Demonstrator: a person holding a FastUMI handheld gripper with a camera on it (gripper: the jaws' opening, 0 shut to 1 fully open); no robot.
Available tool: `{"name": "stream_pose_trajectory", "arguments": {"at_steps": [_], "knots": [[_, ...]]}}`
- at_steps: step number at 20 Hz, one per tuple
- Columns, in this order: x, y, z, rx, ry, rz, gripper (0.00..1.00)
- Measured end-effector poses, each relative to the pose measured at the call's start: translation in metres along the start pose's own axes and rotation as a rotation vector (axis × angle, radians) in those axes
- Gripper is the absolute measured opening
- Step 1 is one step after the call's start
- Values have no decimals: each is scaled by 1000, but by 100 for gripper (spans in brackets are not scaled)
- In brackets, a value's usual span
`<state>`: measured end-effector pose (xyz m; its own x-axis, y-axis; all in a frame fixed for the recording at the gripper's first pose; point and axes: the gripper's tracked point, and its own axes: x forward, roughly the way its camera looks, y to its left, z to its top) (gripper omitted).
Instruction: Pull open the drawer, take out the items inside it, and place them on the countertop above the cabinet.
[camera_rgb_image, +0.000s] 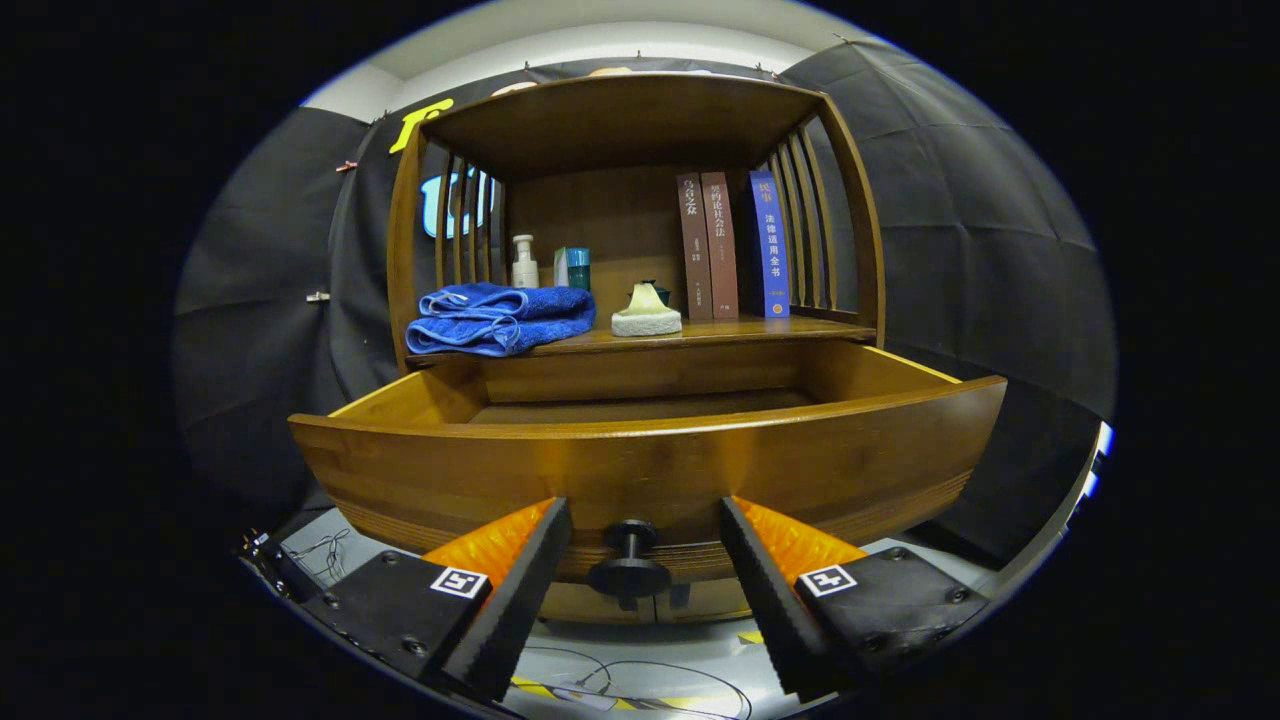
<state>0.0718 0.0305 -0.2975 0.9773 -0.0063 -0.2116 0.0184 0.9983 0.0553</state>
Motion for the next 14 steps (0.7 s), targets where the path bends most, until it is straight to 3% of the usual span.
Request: {"name": "stream_pose_trajectory", "arguments": {"at_steps": [4,14], "knots": [[13,-2,8,25,-14,13,97],[65,-2,18,-64,41,3,97]]}}
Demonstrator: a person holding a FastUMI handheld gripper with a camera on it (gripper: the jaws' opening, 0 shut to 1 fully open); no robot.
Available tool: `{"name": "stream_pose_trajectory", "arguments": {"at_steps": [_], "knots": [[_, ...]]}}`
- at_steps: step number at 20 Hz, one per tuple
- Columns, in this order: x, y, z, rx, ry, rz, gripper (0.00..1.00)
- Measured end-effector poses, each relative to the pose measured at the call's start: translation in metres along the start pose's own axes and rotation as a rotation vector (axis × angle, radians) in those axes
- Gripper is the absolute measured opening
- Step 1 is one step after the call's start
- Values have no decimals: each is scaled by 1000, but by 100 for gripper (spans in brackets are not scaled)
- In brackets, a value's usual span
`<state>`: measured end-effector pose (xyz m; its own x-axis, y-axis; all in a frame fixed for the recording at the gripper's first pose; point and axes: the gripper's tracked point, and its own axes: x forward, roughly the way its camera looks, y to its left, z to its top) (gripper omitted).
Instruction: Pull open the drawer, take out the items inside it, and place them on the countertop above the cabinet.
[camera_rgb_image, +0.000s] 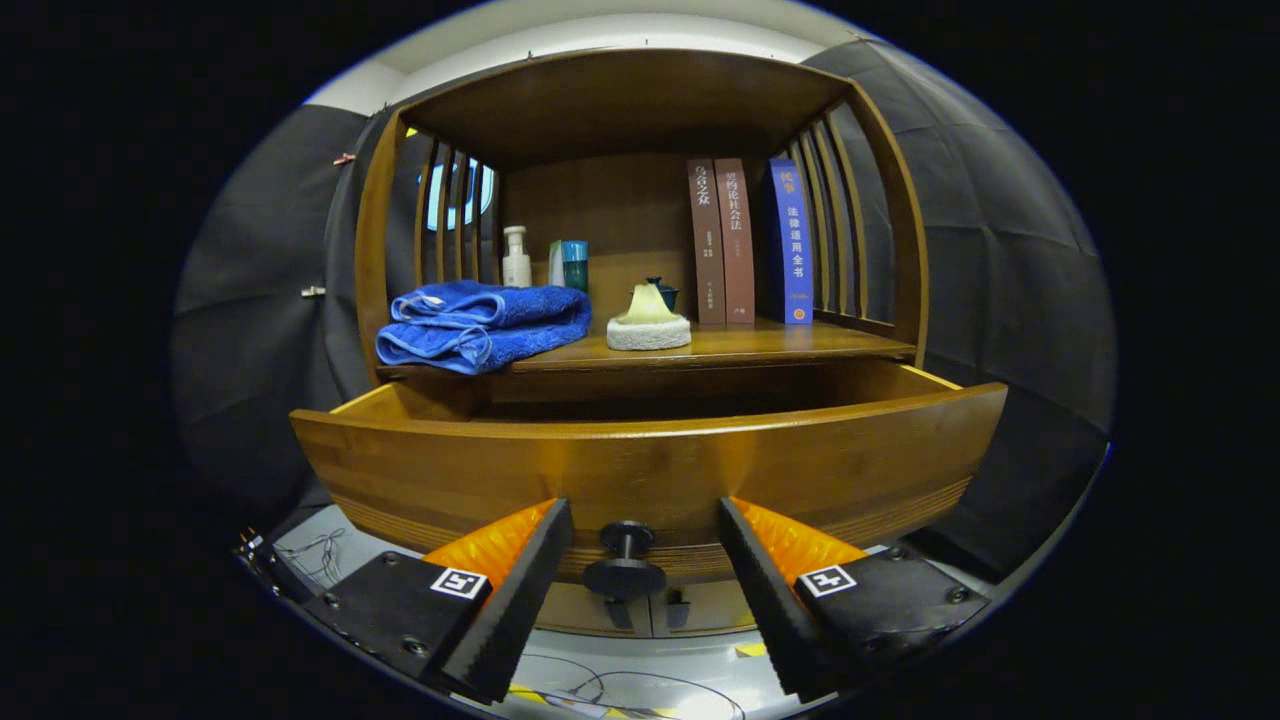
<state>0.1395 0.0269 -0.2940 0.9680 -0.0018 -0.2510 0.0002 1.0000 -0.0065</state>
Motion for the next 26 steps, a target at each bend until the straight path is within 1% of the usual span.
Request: {"name": "stream_pose_trajectory", "arguments": {"at_steps": [3,10,16,19,22,24,26], "knots": [[16,0,3,-31,16,-1,98],[58,1,15,48,6,23,98],[93,-2,23,54,9,22,97],[90,0,24,98,-10,30,97],[89,0,23,99,-11,32,97],[89,3,24,99,-11,49,98],[84,3,22,85,5,51,100]]}}
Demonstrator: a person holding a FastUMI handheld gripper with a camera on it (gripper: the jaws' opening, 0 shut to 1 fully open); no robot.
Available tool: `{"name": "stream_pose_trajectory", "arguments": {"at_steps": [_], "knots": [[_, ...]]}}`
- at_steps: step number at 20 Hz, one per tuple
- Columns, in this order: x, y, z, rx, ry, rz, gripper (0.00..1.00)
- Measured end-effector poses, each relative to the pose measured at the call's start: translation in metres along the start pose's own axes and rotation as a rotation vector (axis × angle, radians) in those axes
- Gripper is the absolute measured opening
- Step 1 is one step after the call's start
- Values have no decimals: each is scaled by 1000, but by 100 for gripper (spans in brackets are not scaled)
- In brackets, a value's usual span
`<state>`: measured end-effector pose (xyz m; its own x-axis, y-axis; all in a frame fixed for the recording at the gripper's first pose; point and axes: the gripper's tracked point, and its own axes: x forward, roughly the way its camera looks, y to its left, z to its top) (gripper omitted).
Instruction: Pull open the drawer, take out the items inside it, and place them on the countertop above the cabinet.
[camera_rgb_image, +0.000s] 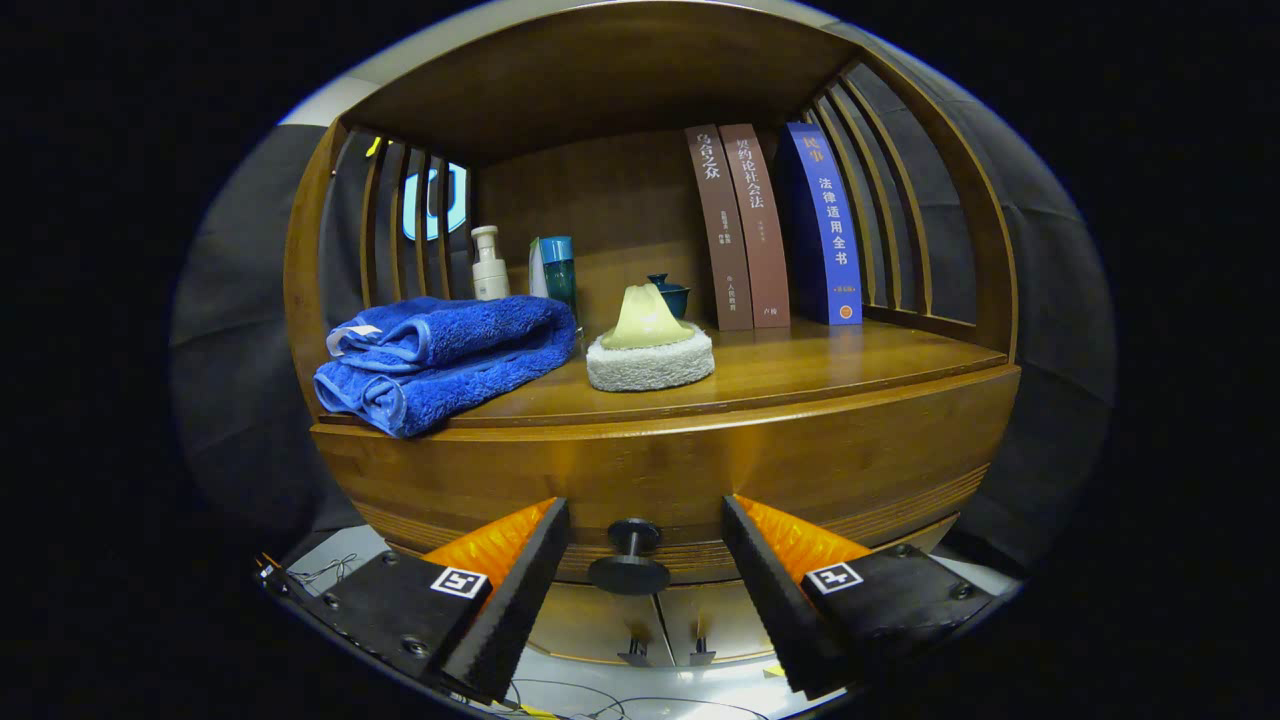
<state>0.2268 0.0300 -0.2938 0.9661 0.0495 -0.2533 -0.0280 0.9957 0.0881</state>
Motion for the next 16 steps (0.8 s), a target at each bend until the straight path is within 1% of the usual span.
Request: {"name": "stream_pose_trajectory", "arguments": {"at_steps": [3,6,10,16], "knots": [[-19,0,6,-12,-4,-3,100],[-42,2,21,6,-33,-1,100],[-71,8,43,33,-53,21,99],[-104,11,78,-7,-64,20,100]]}}
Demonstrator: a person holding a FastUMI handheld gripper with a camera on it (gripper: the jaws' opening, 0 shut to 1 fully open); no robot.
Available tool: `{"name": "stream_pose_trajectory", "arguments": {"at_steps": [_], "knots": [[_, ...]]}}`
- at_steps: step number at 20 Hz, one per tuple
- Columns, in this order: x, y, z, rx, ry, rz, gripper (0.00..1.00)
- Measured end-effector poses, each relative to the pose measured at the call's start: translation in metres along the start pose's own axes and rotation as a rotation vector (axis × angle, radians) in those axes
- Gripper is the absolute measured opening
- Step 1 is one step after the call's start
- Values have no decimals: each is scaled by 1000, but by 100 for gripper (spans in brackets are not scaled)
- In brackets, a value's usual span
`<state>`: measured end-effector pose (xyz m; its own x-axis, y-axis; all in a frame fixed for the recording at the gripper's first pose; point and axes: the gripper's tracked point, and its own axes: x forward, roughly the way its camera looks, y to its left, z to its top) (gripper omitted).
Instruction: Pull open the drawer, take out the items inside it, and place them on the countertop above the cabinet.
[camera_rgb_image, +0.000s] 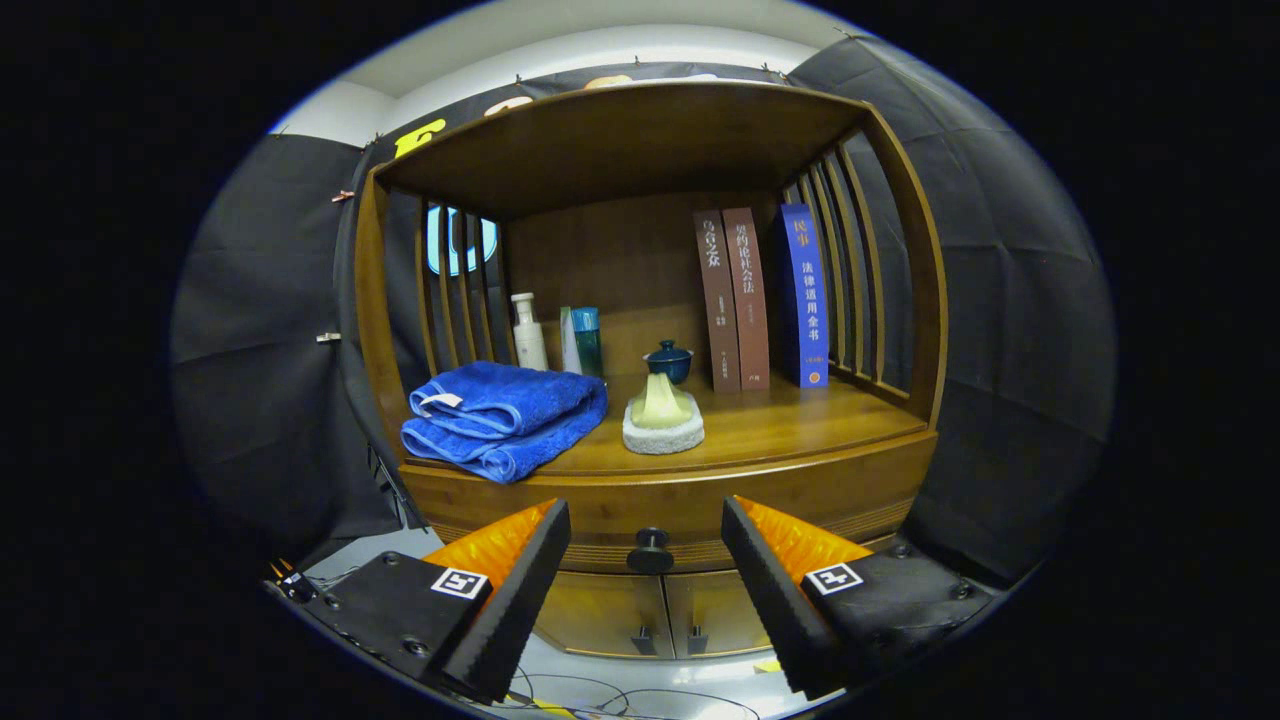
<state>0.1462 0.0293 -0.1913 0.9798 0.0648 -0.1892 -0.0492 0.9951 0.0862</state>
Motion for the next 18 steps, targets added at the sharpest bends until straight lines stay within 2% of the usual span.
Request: {"name": "stream_pose_trajectory", "arguments": {"at_steps": [11,18], "knots": [[-38,3,90,-36,-61,10,100],[-47,4,123,-37,-88,20,99]]}}
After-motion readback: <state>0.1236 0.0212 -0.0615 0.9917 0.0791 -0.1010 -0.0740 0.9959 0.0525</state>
